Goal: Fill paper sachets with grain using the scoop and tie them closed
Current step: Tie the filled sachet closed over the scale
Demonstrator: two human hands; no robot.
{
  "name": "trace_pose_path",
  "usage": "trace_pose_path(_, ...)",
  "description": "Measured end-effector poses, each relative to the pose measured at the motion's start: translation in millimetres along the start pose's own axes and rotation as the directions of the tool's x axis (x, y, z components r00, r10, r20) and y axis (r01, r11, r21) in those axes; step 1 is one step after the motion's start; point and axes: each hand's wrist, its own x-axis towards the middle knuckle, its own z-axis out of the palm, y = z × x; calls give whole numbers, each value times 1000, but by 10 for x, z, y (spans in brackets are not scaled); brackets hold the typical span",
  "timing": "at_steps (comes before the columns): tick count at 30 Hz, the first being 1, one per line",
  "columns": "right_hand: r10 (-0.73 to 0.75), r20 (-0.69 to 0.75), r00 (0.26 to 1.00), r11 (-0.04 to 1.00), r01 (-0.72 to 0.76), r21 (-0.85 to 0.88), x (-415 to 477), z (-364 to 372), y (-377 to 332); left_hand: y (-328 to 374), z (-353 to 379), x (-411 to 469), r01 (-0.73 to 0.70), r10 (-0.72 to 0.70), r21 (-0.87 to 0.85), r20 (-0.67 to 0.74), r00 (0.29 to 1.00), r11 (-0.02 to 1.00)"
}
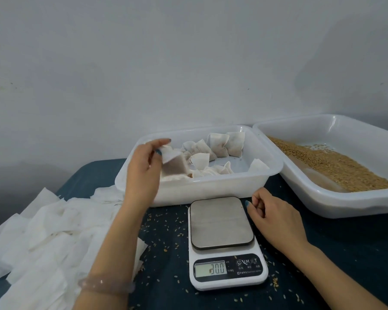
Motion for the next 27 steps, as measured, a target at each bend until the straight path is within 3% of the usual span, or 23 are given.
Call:
trace_pose_path(5, -6, -12, 1000, 1000, 5, -8, -1, -1, 11, -273, -113, 434, 0, -23, 321, 66, 998, 947)
trace_pose_path(9, -8, -16, 1000, 1000, 8, -17, -2, 1, 16, -544, -132, 531, 37, -261, 699, 217, 941, 715)
trace_pose_path(11, -11, -17, 1000, 1000, 10, -20, 1, 5, 16, -593, -120, 504, 0, -336, 793, 258, 906, 609)
trace_pose_path(21, -11, -10, 1000, 1000, 11, -28, 4, 2, 25, -479, -150, 476, -107, -397, 934, 247, 884, 342)
trace_pose_path(27, -7, -6, 1000, 999, 7, -41, 8, 11, 32, -212, -388, 295, -17, -270, 910, 140, 953, 415)
